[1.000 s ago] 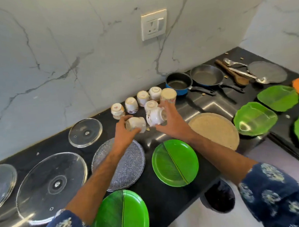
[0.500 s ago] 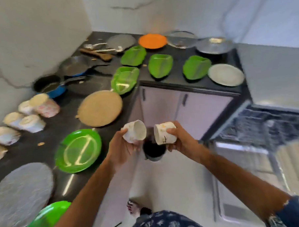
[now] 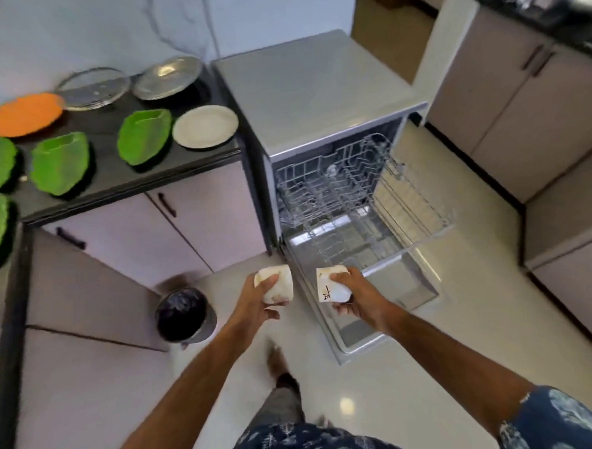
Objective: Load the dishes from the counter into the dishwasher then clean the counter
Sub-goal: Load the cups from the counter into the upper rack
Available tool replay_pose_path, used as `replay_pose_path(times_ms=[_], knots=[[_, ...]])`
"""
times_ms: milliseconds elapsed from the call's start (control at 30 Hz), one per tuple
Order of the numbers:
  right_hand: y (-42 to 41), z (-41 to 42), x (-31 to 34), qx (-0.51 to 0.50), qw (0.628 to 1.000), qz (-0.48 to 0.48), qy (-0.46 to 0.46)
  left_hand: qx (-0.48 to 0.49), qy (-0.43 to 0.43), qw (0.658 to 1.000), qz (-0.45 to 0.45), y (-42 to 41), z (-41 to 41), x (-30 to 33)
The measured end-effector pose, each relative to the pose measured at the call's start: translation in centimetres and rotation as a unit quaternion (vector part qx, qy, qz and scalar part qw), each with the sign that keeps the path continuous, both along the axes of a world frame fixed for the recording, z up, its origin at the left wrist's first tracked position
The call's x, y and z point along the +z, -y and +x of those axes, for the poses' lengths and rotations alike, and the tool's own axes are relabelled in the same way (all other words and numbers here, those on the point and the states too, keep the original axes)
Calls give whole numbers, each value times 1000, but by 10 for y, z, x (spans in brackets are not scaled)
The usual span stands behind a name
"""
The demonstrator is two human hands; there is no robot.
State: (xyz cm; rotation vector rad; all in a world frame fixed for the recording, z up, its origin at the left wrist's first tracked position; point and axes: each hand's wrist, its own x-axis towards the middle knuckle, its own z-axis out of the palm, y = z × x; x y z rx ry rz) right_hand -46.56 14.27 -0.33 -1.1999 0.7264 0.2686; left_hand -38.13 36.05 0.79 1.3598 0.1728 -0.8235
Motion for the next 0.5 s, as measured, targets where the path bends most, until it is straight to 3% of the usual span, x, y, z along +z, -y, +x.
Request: replay_pose_path(times_ms=[333,500], knots=[[91,49,-69,-39,986,-150,-62,-167,99,972,135,118,107,-57],[129,106,-123,69,946,-302,-94,-231,170,944,164,166,162,-100]])
